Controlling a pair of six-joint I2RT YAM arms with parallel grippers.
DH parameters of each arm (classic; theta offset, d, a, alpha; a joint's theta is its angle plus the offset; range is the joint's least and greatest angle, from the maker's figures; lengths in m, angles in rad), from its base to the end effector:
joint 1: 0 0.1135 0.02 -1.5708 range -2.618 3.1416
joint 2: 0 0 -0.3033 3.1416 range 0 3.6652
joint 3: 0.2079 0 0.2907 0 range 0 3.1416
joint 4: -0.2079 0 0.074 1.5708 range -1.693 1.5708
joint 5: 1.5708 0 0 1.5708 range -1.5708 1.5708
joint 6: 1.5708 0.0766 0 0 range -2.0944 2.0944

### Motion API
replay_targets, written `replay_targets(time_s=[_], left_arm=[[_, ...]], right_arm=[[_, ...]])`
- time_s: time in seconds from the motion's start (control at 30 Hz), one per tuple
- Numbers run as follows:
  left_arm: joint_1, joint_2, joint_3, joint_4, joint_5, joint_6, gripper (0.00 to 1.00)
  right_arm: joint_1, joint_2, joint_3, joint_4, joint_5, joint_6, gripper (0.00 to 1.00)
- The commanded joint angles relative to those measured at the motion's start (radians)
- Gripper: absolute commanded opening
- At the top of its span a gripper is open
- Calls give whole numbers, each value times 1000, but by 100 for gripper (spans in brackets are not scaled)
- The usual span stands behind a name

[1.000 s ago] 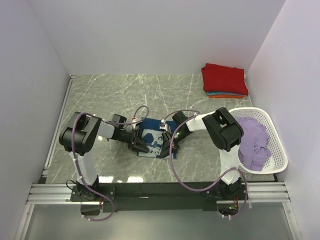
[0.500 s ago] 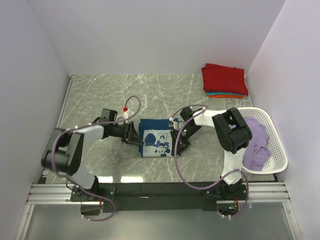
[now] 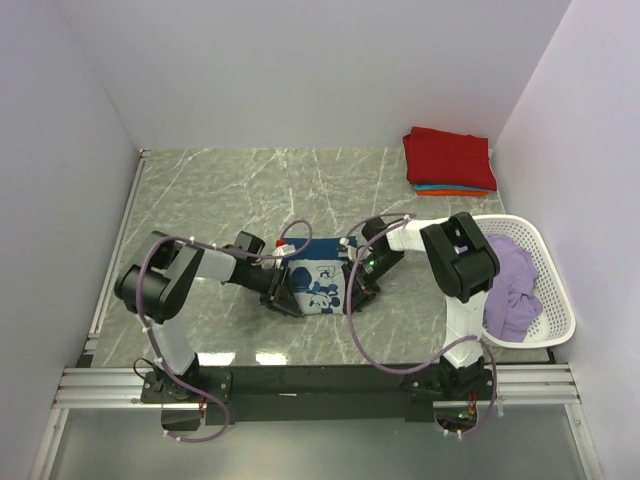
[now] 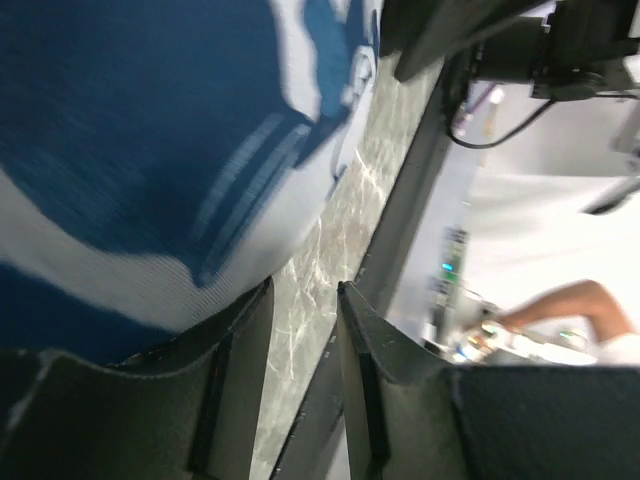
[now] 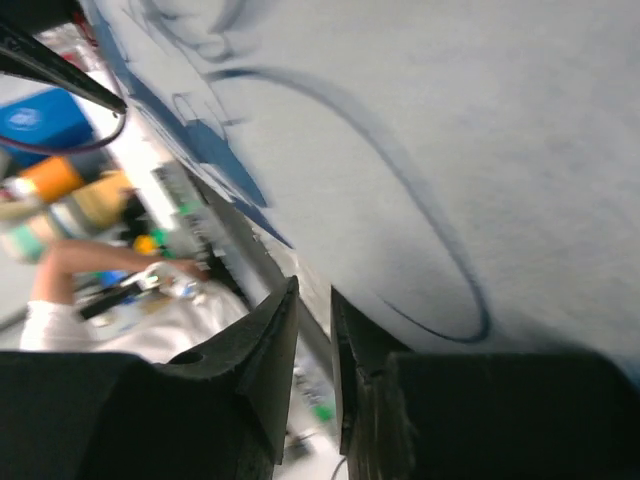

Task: Fold and stack the t-shirts
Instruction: Fold the tshirt, then neatly place the folded tshirt to the corner

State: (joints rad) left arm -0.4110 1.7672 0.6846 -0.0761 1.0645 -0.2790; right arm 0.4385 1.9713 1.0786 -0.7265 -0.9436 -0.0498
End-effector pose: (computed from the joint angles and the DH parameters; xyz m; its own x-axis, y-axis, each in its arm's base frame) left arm 0.2575 -0.1853 0.0861 -0.9493 0.2680 -0.1644 0.2636 0.3936 -0.8807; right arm 0.2975 0.2080 0.0901 -0.8926 -0.4508 0.0081 -0.2585 0.5262 0.8101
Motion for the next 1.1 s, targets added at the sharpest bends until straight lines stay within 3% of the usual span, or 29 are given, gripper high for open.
replay_targets(time_s=[0.0, 0.2, 0.33, 0.43, 0.63, 0.73, 0.8, 0.9, 0.97, 1.0, 1.07], left_arm=[[15, 70, 61, -23, -27, 9, 40], [141, 46, 116, -106, -34, 66, 43], [141, -102, 203, -232, -29, 196, 46], [100, -236, 272, -269, -145, 311, 50], [-158, -480, 208, -176, -513, 510, 53], [-308, -535, 142, -56, -728, 625, 56], [-406, -546, 106, 33, -852, 681, 57], [-489, -543, 64, 119, -922, 780, 66], [-509, -516, 66, 148, -884, 807, 89], [-509, -503, 87, 141, -789, 802, 99], [-509, -464, 110, 145, -727, 759, 99]], right_arm=[[-43, 41, 6, -71, 25, -47, 27], [-93, -6, 43, -177, 92, -99, 27], [-124, -139, 61, -202, 92, -130, 27], [-153, -263, 49, -142, 117, -93, 31], [-207, -487, -37, 77, 198, 48, 51], [-218, -598, -81, 188, 326, 106, 56], [-219, -656, -100, 261, 420, 110, 66], [-219, -758, -118, 343, 511, 108, 86], [-219, -805, -129, 378, 529, 110, 87], [-219, -819, -132, 389, 534, 119, 88], [-219, -880, -153, 459, 537, 114, 88]])
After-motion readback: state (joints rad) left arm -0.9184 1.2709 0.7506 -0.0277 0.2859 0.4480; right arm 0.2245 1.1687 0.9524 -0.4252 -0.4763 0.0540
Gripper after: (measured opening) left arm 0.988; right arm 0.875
